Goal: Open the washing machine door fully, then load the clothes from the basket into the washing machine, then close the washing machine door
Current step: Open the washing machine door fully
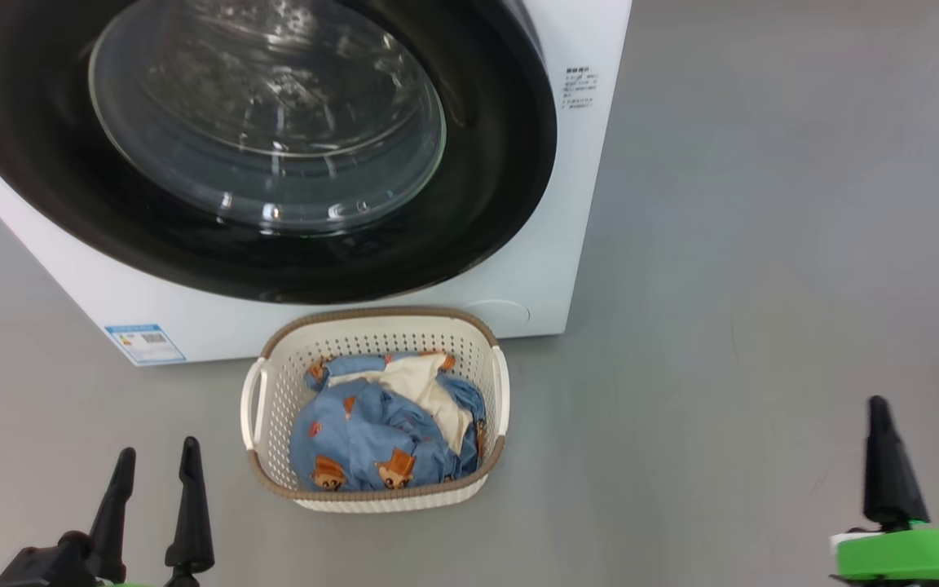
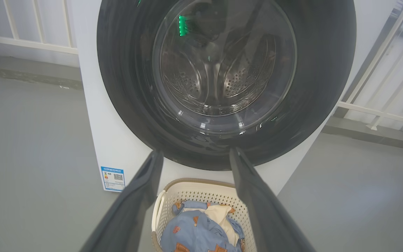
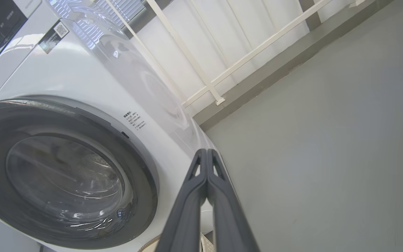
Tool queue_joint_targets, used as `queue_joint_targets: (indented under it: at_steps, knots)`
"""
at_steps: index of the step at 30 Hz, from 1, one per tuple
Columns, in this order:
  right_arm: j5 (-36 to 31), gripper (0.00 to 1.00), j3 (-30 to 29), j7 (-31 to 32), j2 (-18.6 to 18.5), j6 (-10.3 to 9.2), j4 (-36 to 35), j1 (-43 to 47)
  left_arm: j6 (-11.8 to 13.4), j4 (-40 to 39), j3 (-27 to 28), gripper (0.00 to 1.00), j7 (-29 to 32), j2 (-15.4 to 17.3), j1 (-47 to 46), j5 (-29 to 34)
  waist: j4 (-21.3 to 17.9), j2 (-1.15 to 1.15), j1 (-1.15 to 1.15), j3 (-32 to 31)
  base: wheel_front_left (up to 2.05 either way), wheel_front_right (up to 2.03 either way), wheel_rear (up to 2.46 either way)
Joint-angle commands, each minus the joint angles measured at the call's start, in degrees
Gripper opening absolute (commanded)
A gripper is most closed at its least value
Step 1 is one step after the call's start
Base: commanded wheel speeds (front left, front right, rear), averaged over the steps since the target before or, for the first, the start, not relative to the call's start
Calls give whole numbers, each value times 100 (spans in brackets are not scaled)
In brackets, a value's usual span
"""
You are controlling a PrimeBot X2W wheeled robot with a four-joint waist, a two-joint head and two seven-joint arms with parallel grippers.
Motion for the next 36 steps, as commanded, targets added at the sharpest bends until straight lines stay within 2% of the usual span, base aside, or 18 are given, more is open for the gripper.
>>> queue_joint_targets:
  at_steps: [1, 14, 17, 24, 29, 36]
  knots:
    - [275, 0, 51, -68, -69, 8, -101, -210, -15, -165, 145, 100, -52, 124, -116, 54, 10, 0, 0, 109, 0, 0, 0]
    - [3631, 0, -659, -68, -69, 8, 46, -993, -15, -333, 71, 100, -52, 309, -348, 55, 108, 0, 0, 825, 0, 0, 0]
    - [4137, 0, -657, -68, -69, 8, 94, -1282, -15, -405, 79, 100, -52, 370, -434, 48, 101, 0, 0, 1046, 0, 0, 0]
    - [5043, 0, -667, 44, -141, 8, 97, -1967, -15, -535, 126, 100, -52, 473, -615, 40, 104, 0, 0, 1521, 0, 0, 0]
    - [5640, 0, -983, 628, -265, 8, 194, -2454, -15, -568, 156, 100, -52, 481, -680, 45, 146, 0, 0, 1782, 0, 0, 0]
    - [5958, 0, -1342, 1571, -304, 8, 381, -3065, -15, -581, 139, 100, -52, 520, -730, 77, 194, 0, 0, 2006, 0, 0, 0]
